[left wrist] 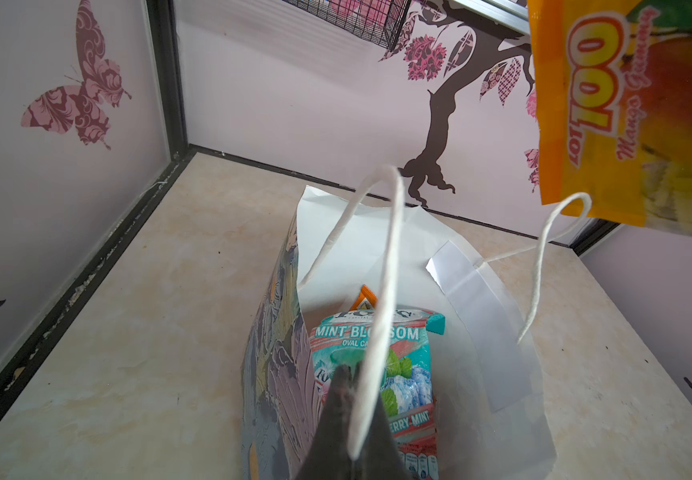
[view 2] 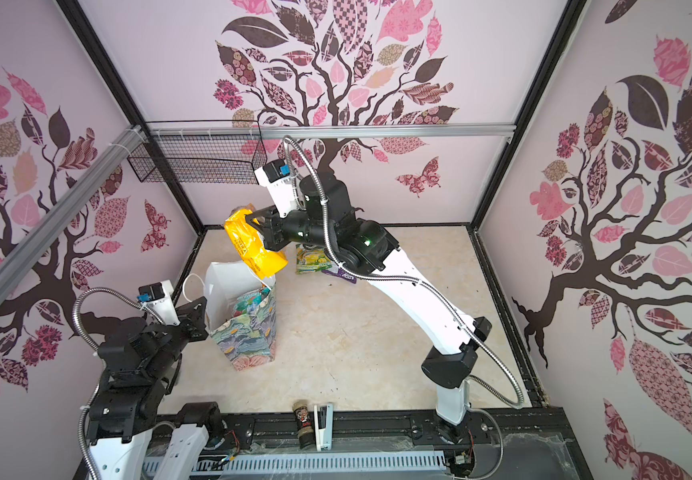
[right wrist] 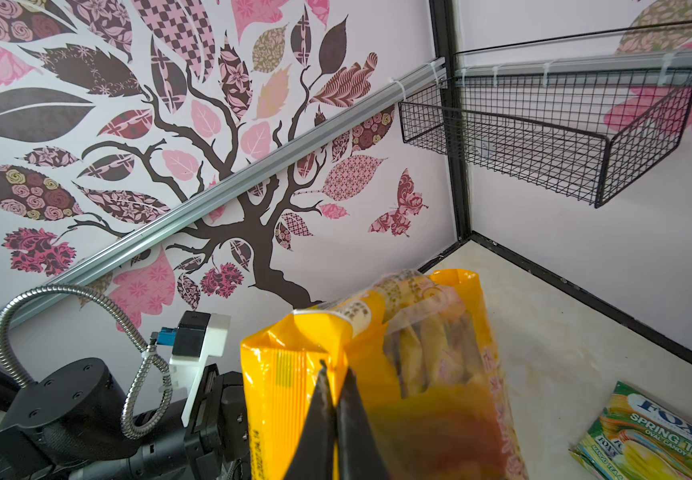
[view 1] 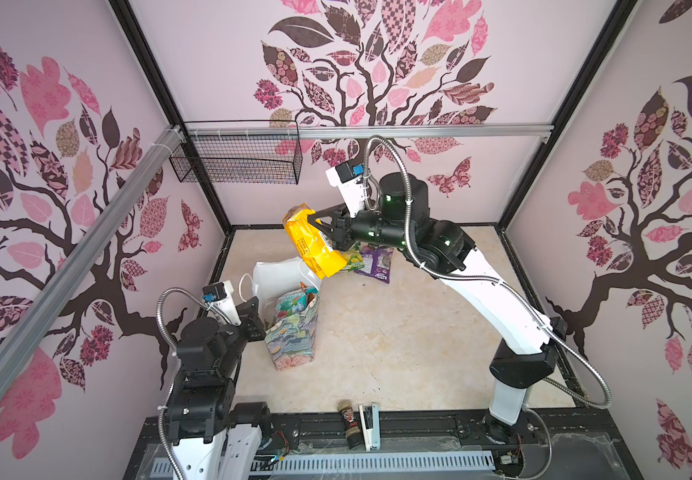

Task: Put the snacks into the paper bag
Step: 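Lift the yellow candy bag with the right gripper toward the paper bag, then lower the yellow candy bag into the paper bag held by the left gripper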

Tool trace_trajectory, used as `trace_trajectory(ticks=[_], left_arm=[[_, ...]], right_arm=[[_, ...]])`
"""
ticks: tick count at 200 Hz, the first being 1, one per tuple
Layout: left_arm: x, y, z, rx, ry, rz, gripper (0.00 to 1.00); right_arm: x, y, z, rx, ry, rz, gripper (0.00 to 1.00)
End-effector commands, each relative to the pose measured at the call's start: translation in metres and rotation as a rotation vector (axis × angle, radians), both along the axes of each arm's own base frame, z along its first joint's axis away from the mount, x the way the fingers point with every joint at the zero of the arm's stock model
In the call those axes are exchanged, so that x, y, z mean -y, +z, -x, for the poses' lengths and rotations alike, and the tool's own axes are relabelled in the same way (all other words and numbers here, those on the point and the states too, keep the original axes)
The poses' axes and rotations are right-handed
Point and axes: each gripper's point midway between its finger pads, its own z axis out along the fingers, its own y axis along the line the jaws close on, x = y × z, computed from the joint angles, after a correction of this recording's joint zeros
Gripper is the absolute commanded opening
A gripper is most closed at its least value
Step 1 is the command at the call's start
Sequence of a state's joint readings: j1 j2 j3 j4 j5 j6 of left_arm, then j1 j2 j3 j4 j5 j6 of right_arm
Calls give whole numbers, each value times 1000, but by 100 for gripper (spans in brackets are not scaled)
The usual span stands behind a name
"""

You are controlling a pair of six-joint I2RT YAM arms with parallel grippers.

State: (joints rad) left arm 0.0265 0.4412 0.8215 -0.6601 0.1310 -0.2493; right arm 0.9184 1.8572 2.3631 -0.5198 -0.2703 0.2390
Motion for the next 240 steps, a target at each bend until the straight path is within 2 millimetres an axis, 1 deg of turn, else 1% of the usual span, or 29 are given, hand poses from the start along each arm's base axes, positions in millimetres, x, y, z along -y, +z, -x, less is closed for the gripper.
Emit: trace_trajectory(ticks=[1,54,71,84,98,113,142,172,202,212,240], left_arm=[[-2,3,-1,23,9,-9,0],[-2,4,-1,26,9,-9,0],[-2,3,-1,23,7,-9,0],[-2,4,-1,26,8,-9,0],[-2,4,-1,27,9,-9,0],[-3,4,-1,27,11,-9,0],[-3,3,-2,24,13,-11,0],[-3,3,-2,22,12,-9,0],[-3,4,-2,24,13,-11,0],[-3,4,-2,23,11,-12,0],[-3,4,-2,24,14,-13,0]], right_arm=[[4,56,21,126,38,-129,0],[15,87,34,165,29,-201,0],[14,92,41,164,57,-217,0],[10,90,47,157,89,-214,0],[2,82,49,140,123,-201,0],[-7,70,47,122,144,-176,0],[-25,45,41,90,177,-130,0],[-44,15,35,46,209,-71,0],[-54,-7,21,62,146,-8,0],[-58,-15,17,92,112,26,0],[-63,-36,5,197,-46,150,0]])
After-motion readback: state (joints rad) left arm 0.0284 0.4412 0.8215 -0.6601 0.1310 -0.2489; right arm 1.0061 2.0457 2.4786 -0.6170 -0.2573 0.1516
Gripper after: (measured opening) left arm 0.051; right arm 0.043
